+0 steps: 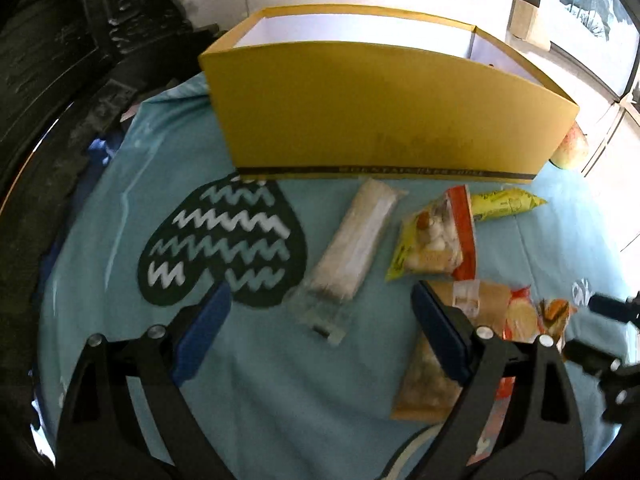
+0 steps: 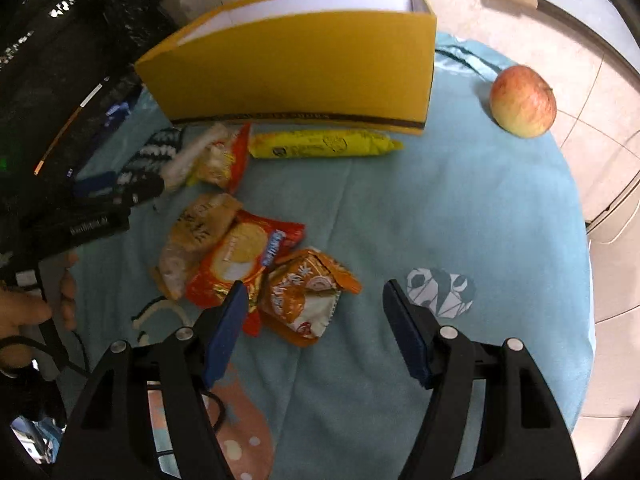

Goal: Organize snacks
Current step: 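Grasp the long clear rice-cake packet with the left gripper while the right grasps the orange packet, then lift the rice-cake packet and orange packet and carry them over the box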

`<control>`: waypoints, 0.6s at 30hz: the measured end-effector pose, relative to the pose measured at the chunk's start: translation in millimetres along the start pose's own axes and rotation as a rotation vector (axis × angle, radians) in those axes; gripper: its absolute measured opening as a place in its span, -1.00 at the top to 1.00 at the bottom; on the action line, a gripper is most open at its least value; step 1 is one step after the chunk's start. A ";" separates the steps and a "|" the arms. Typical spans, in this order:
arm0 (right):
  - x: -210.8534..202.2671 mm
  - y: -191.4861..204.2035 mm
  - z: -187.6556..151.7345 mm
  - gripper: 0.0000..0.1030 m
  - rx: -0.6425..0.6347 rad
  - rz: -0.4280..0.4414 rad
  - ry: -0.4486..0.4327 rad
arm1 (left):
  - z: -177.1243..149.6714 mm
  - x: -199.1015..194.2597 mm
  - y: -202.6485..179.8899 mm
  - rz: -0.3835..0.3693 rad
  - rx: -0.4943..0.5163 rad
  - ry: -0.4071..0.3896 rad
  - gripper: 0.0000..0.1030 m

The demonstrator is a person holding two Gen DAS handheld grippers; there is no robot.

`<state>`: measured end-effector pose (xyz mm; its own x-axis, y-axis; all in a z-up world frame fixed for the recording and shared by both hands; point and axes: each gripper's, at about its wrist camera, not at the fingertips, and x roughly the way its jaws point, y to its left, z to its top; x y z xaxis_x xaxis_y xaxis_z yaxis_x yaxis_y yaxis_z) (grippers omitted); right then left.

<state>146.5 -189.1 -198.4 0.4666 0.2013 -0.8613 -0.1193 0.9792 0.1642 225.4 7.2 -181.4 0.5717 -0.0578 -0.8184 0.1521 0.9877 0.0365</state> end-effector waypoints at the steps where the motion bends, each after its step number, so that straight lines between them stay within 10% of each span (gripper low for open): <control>1: 3.7 -0.2 -1.3 -0.34 0.002 -0.001 0.002 | 3.8 4.8 -2.2 0.003 0.011 0.000 -0.80; 9: 28.5 7.0 -2.7 -0.23 -0.015 0.011 0.042 | 9.6 43.6 -11.2 0.069 0.072 0.048 -0.77; 12: 27.3 6.3 -1.7 0.08 -0.033 0.034 0.051 | 2.6 39.1 -21.8 0.016 0.117 0.023 -0.09; 13: 26.6 5.0 -1.4 0.21 -0.028 0.043 0.057 | 0.3 35.6 -28.7 -0.005 0.156 0.021 0.44; 18: 17.5 -2.9 -8.4 0.24 -0.009 0.076 0.077 | -12.0 26.5 -27.6 -0.058 0.156 0.044 0.43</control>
<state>147.7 -188.7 -218.0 0.3870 0.2722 -0.8810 -0.1604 0.9607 0.2264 226.7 -19.9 -211.0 0.5233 -0.1044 -0.8457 0.3092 0.9481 0.0742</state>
